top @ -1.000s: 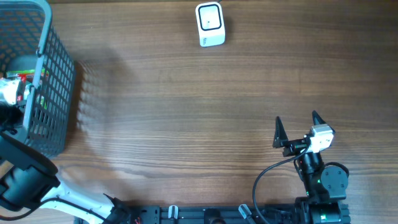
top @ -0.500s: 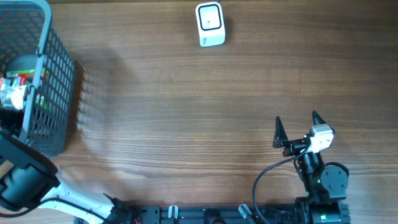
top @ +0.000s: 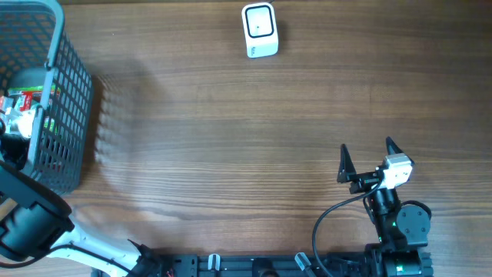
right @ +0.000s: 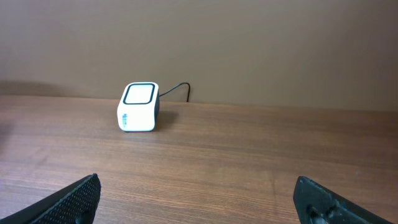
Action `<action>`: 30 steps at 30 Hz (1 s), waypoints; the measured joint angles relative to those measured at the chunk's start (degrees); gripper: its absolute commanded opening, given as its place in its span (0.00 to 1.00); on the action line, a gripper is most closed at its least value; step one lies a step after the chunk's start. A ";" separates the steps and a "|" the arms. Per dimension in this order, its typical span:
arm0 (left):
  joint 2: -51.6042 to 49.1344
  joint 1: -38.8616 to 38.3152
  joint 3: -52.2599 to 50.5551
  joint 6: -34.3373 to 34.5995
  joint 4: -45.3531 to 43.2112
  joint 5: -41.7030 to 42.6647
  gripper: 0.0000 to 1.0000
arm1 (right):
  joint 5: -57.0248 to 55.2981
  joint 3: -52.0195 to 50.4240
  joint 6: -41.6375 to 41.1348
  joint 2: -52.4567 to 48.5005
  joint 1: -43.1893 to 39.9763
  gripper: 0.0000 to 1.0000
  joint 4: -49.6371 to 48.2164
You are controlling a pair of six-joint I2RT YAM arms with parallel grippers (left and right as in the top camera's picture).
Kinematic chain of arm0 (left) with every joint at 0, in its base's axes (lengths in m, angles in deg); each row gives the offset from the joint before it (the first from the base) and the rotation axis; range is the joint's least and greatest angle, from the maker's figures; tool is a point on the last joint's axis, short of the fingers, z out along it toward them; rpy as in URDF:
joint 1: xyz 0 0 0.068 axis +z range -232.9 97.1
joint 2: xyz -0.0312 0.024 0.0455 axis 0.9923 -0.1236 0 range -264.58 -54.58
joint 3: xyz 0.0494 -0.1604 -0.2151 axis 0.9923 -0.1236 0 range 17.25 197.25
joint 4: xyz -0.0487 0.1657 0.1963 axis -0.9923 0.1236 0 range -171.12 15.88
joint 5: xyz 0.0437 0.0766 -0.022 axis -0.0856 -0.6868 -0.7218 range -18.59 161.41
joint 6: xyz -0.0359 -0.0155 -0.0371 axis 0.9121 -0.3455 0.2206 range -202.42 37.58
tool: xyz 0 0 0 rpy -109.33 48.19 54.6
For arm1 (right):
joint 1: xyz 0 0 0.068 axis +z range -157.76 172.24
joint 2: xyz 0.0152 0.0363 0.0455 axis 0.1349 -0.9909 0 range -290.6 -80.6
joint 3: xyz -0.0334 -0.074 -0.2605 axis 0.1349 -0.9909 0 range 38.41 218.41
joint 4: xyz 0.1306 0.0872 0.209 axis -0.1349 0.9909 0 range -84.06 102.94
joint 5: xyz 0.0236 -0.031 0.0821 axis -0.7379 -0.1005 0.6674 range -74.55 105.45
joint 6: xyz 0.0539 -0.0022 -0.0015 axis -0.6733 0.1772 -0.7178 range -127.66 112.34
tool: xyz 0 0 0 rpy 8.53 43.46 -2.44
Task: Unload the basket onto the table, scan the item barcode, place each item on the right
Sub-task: 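Reach the left gripper into the basket and grasp the green-lidded jar, then lift the jar out and carry it toward the scanner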
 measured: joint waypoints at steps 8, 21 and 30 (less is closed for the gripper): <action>0.00 0.09 0.00 -0.02 1.68 -0.28 0.65 | -0.02 0.00 0.00 0.00 0.00 1.00 0.00; 0.48 0.33 0.00 0.00 1.84 -0.48 0.57 | -0.02 0.00 0.00 0.00 0.00 1.00 0.00; 13.16 0.33 0.31 0.66 3.15 -1.18 0.57 | 0.00 0.00 0.00 0.00 0.00 1.00 0.00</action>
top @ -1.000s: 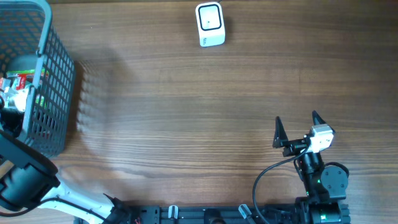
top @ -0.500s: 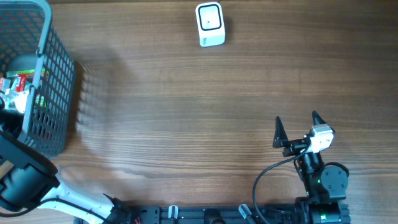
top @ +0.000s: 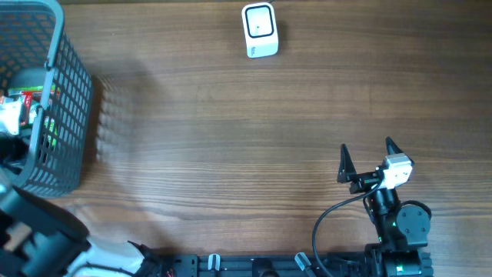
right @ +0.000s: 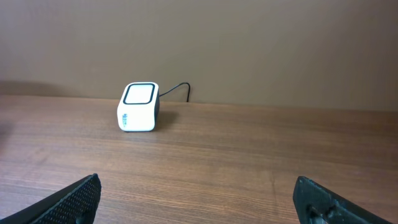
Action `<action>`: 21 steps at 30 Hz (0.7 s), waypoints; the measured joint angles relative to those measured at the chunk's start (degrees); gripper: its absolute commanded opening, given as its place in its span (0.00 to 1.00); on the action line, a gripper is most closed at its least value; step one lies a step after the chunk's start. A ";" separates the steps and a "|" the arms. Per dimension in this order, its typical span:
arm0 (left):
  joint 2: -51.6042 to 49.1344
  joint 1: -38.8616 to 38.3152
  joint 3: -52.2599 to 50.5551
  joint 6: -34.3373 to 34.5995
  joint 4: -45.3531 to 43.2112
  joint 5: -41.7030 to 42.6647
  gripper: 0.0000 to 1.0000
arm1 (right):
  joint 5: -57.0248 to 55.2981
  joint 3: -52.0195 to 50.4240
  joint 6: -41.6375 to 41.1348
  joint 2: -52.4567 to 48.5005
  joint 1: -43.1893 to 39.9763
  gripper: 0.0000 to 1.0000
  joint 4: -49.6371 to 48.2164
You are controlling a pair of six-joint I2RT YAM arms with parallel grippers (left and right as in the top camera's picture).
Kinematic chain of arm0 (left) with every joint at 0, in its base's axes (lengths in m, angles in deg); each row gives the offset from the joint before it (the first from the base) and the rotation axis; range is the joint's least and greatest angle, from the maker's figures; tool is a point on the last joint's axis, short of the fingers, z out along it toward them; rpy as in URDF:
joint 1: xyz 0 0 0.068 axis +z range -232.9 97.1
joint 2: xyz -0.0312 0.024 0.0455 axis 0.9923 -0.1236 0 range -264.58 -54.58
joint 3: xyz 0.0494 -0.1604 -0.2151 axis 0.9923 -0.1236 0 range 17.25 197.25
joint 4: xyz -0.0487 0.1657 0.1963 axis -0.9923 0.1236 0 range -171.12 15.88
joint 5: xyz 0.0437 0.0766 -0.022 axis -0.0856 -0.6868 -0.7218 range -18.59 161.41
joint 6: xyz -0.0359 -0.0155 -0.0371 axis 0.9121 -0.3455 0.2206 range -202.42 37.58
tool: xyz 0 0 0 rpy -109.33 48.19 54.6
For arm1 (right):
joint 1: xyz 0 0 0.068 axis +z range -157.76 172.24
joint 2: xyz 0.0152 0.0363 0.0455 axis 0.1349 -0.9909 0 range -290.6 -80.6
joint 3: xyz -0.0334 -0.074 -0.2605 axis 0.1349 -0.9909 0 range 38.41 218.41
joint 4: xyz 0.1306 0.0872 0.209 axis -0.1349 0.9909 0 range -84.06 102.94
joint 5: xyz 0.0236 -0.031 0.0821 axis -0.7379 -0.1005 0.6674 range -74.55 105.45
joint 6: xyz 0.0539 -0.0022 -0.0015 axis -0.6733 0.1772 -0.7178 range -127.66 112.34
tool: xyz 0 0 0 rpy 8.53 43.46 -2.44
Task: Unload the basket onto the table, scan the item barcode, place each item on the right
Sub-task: 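Lift the jar out and carry it toward the scanner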
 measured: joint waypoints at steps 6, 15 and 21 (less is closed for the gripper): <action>10.38 0.04 0.26 0.48 -0.04 -1.40 0.58 | -0.02 0.00 0.00 0.00 0.00 1.00 0.00; 25.46 0.04 0.48 2.78 -6.82 -3.08 0.67 | 0.00 0.00 0.00 0.00 0.00 1.00 0.00; 36.57 0.11 1.11 9.29 -11.56 -0.33 0.60 | 0.00 0.00 0.00 0.00 0.00 1.00 0.00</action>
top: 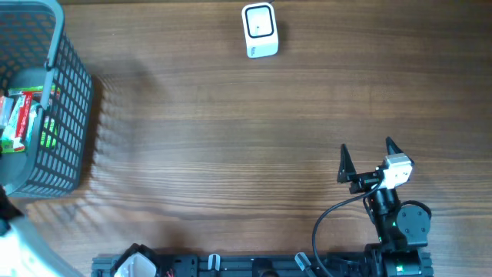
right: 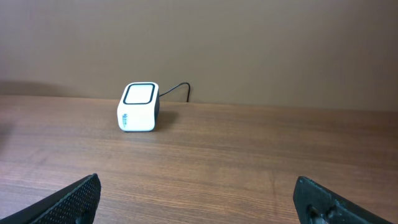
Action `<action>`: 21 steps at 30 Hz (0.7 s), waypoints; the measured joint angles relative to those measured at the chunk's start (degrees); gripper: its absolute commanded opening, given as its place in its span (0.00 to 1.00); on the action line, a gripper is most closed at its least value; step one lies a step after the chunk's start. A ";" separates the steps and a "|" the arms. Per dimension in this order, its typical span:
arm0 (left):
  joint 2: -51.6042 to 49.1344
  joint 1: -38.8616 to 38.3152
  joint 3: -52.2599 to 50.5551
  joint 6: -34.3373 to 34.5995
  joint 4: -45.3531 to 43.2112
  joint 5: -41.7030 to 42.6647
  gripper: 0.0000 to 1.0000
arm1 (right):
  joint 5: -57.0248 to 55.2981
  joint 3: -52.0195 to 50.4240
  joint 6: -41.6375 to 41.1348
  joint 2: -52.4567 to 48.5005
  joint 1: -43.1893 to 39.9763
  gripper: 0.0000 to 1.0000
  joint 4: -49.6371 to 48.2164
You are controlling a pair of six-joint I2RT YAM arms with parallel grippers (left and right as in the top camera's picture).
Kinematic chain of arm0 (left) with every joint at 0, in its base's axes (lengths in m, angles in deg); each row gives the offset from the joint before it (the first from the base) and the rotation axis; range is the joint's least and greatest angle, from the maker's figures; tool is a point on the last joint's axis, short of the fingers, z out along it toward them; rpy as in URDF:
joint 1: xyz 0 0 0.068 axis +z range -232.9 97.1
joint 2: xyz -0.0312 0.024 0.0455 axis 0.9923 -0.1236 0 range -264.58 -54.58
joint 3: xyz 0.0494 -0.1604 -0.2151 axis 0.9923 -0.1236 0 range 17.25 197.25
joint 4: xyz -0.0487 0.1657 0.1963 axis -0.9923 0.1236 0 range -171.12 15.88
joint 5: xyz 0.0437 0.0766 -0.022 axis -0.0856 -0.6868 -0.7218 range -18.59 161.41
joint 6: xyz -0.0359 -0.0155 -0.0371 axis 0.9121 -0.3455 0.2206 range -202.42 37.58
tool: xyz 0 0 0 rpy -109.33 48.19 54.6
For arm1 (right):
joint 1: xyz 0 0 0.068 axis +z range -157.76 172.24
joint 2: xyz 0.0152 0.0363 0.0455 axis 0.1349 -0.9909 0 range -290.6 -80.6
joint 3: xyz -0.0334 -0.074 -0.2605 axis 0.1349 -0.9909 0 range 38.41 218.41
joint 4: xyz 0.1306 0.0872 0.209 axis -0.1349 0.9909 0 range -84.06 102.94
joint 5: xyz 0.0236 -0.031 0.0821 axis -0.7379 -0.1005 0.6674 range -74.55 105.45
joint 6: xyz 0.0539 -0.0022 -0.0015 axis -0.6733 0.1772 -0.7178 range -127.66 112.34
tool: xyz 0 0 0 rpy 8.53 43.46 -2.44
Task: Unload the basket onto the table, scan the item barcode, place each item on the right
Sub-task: 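Lift the jar out and carry it toward the scanner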
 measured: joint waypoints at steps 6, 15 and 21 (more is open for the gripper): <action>6.78 -0.02 0.13 6.05 3.06 10.16 0.61 | 0.00 0.00 0.00 0.00 0.00 1.00 0.00; 8.74 -0.13 0.28 9.81 17.46 27.82 0.61 | -0.02 0.00 0.00 0.00 0.00 1.00 0.00; 7.82 -4.92 0.28 9.92 22.95 31.80 0.58 | 0.00 0.00 0.00 0.00 0.00 1.00 0.00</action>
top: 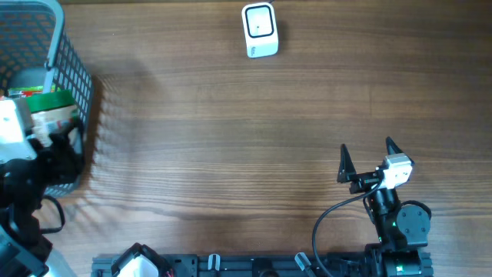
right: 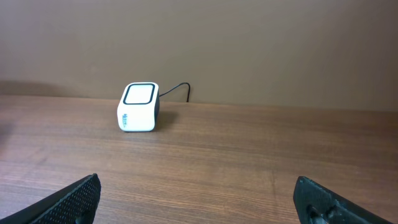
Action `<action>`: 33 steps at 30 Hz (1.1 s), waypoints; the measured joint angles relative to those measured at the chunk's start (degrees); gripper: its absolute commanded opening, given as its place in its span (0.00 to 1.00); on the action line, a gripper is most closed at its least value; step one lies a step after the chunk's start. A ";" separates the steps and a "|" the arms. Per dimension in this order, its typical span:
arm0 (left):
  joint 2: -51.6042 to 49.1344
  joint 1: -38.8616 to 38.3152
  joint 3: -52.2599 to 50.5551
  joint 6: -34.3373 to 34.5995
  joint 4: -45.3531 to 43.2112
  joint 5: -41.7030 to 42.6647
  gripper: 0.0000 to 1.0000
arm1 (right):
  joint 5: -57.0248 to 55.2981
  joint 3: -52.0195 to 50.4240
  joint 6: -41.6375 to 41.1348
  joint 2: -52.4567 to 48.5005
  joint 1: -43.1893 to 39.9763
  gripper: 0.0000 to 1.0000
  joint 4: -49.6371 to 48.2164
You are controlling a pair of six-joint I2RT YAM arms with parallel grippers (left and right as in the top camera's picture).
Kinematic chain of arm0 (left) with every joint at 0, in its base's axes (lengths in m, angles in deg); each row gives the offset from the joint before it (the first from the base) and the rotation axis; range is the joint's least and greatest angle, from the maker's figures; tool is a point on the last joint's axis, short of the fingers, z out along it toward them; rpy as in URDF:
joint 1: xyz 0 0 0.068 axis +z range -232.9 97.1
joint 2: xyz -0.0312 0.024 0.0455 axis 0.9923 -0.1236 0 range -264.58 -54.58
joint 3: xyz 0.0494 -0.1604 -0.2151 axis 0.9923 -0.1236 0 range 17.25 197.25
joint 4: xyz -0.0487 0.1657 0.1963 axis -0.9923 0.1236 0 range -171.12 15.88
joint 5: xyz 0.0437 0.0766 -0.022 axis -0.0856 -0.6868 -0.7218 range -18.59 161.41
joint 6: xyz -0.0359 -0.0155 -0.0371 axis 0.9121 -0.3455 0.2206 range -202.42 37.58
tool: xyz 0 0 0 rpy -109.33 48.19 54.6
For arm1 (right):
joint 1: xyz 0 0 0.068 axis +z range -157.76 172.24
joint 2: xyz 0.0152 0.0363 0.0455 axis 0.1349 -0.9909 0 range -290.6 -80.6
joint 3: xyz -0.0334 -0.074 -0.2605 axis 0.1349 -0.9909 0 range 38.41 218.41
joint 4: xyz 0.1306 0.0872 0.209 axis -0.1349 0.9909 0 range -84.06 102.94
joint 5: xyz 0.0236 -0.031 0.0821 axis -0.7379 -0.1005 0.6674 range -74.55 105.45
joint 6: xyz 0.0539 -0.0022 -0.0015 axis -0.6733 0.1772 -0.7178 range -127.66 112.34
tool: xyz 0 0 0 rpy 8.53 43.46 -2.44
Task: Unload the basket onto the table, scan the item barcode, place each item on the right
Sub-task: 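Lift the jar out and carry it toward the scanner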
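The white barcode scanner [top: 260,29] stands at the table's far edge; in the right wrist view the scanner [right: 138,106] is ahead and left, its cable running off behind. At the left edge my left gripper [top: 55,137] is over the near right corner of the grey mesh basket [top: 73,46]. A green-topped item with a pale label [top: 52,111] shows in front of the mesh, right at the gripper, which looks shut on it. My right gripper [top: 367,146] rests open at the near right, with nothing between its fingers [right: 81,198].
A dull green round object [top: 29,78] lies deeper in the basket. Bare wood table [top: 231,138] stretches between basket, scanner and right arm. The arm mounts sit along the near edge.
My left arm, nearly out of view at the bottom left corner before, is now over the basket's near right corner with the green-topped item beside it. The right arm has not moved.
My left arm was first down in the basket among the items. Then it sat lower at the left edge, then almost out of view with a red and green package showing in the basket. Now it is back at the basket's corner with an item. The right gripper stayed open throughout.
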 measured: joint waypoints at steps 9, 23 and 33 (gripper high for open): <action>-2.40 -18.14 0.09 2.80 0.07 -4.83 0.58 | -0.02 0.00 0.00 0.00 0.00 1.00 0.00; -28.65 -54.45 0.28 6.34 -2.89 -20.79 0.57 | 0.00 0.00 0.00 0.00 0.00 1.00 0.00; -49.18 -65.51 0.26 8.74 -10.88 -23.26 0.56 | -0.02 0.00 0.00 0.00 0.00 1.00 0.00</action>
